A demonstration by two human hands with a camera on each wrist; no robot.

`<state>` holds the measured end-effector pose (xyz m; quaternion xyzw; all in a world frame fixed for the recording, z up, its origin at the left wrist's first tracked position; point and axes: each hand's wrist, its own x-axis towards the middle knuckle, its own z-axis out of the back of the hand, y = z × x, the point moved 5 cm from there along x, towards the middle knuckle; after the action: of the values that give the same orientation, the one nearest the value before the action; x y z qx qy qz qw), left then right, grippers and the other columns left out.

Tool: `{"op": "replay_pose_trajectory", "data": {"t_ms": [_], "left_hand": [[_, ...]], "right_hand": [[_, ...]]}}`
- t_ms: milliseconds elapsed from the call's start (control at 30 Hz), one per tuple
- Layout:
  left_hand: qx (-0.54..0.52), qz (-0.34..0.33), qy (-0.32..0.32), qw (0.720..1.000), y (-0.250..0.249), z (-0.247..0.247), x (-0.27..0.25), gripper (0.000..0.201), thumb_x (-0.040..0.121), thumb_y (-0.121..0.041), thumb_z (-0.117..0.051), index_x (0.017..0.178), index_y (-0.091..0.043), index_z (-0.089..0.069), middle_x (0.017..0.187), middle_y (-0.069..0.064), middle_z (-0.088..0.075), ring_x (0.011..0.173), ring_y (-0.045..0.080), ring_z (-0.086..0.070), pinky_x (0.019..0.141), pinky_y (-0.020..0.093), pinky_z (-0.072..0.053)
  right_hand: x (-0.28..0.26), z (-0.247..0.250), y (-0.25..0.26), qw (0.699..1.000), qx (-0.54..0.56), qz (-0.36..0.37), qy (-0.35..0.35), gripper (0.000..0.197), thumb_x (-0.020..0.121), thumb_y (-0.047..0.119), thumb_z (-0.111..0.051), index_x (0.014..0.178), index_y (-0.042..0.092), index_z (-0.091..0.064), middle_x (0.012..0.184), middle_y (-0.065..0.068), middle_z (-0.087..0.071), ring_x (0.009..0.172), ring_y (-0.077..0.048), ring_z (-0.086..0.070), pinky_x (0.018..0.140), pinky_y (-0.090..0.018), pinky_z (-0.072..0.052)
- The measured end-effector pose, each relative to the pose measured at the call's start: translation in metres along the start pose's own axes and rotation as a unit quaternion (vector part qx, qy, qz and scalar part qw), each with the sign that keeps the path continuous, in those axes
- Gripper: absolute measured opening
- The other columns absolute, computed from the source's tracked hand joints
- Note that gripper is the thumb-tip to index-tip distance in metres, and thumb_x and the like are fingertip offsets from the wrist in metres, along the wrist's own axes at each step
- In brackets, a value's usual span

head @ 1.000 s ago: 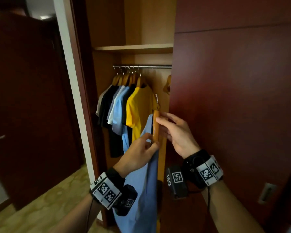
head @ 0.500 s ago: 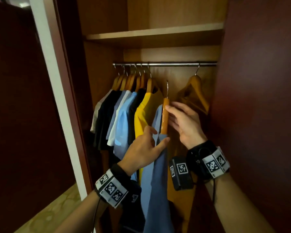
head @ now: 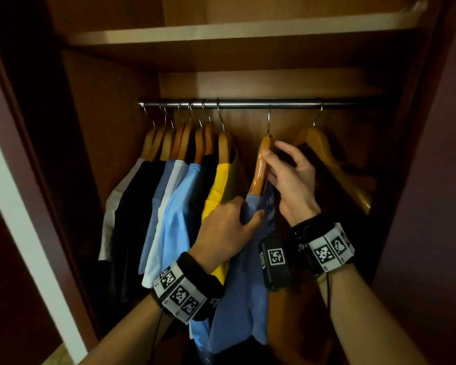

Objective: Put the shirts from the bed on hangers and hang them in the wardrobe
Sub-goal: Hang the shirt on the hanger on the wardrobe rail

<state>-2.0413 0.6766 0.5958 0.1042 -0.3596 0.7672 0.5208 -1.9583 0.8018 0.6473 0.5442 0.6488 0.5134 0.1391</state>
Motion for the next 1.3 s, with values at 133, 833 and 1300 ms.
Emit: {"op": "replay_pose_trajectory", "data": {"t_ms": [133,833,1300], "left_hand": [[0.030,0.007,-0.041,0.999,0.012,0.005,0.030,0.038,0.096,-0.061,-0.054,0.087,-0.026,-0.048,0.079,-0.007,-0.055,0.072,0.019,-0.054,0.057,0.032,-0.030],[0.075,0.034,-0.015,0.997,0.056,0.007,0.110,0.053,0.093,-0.057,-0.065,0.130,-0.023,-0.050,0.108,0.004,-0.070,0.098,0.026,-0.069,0.073,0.037,-0.052],[-0.026,-0.003,-0.021,0.999,0.059,0.017,0.109,0.073,0.097,-0.045,-0.061,0.159,-0.026,-0.028,0.093,-0.003,-0.072,0.086,0.019,-0.070,0.068,0.033,-0.049]], "right_hand": [[0.035,-0.018,-0.005,1.000,-0.016,0.023,0.010,0.036,0.093,0.014,-0.079,0.127,0.025,-0.070,0.104,-0.001,-0.079,0.104,-0.013,-0.076,0.088,-0.029,-0.062],[0.164,-0.060,-0.062,0.995,-0.087,-0.010,0.052,0.038,0.089,0.024,-0.085,0.124,0.021,-0.071,0.111,-0.004,-0.079,0.101,-0.014,-0.077,0.072,-0.022,-0.059],[0.176,-0.075,-0.043,0.991,-0.103,-0.052,0.072,0.032,0.088,0.017,-0.085,0.114,0.011,-0.068,0.109,-0.012,-0.078,0.100,-0.021,-0.077,0.074,-0.028,-0.065]]}}
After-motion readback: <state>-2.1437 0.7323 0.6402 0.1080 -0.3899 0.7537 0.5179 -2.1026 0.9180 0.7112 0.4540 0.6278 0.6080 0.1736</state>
